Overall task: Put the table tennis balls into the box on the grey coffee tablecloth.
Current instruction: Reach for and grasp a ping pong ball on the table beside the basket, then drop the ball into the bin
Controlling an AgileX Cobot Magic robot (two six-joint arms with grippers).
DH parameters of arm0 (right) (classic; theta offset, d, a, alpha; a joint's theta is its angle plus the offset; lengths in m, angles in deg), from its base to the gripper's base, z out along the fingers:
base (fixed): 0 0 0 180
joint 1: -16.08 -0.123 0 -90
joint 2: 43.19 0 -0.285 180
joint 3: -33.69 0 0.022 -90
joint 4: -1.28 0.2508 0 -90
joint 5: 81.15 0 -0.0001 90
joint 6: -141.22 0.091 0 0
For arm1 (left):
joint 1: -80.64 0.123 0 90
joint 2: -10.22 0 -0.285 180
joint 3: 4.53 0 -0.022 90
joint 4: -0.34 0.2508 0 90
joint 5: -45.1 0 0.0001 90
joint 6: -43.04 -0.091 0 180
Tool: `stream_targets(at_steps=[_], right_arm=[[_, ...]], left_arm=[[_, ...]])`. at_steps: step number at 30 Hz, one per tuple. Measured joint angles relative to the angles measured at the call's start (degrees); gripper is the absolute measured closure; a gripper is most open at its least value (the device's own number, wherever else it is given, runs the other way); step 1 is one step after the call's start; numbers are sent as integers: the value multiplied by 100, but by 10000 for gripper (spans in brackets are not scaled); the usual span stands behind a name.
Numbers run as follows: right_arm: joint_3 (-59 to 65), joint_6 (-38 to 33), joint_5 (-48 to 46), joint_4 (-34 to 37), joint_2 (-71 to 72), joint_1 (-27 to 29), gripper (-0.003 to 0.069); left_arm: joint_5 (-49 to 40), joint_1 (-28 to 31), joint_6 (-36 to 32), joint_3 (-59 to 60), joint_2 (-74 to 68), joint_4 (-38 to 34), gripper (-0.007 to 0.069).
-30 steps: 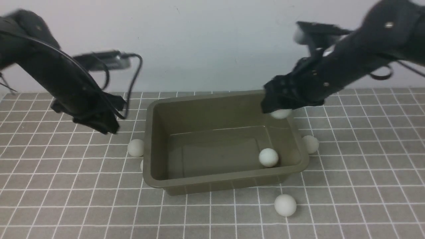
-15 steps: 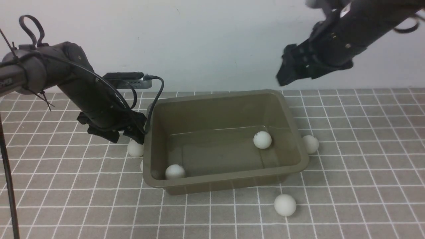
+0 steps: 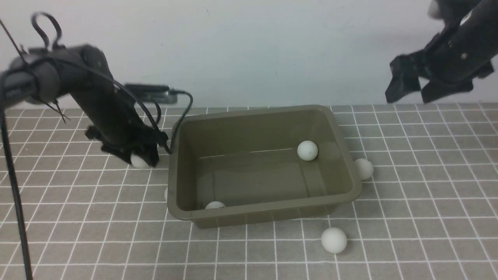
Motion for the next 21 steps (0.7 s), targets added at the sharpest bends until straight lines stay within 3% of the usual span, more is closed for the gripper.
stream_targets(at_steps=[5,9,14,21], right_arm=[[54,12,131,31,-653,0,142],[54,-18,264,296,-1135,-18,143],[54,-181,428,684,-1574,-43,143],[54,-418,524,1069,-1938,-50,162]], left_arm=[[-323,-96,21,-502,512,-277,272],[-334,-496,-441,-590,577,-843,272],[-350,-1057,-688,-590,237,-1036,268],[-507,-1332,-146,-751,7,-814,74]])
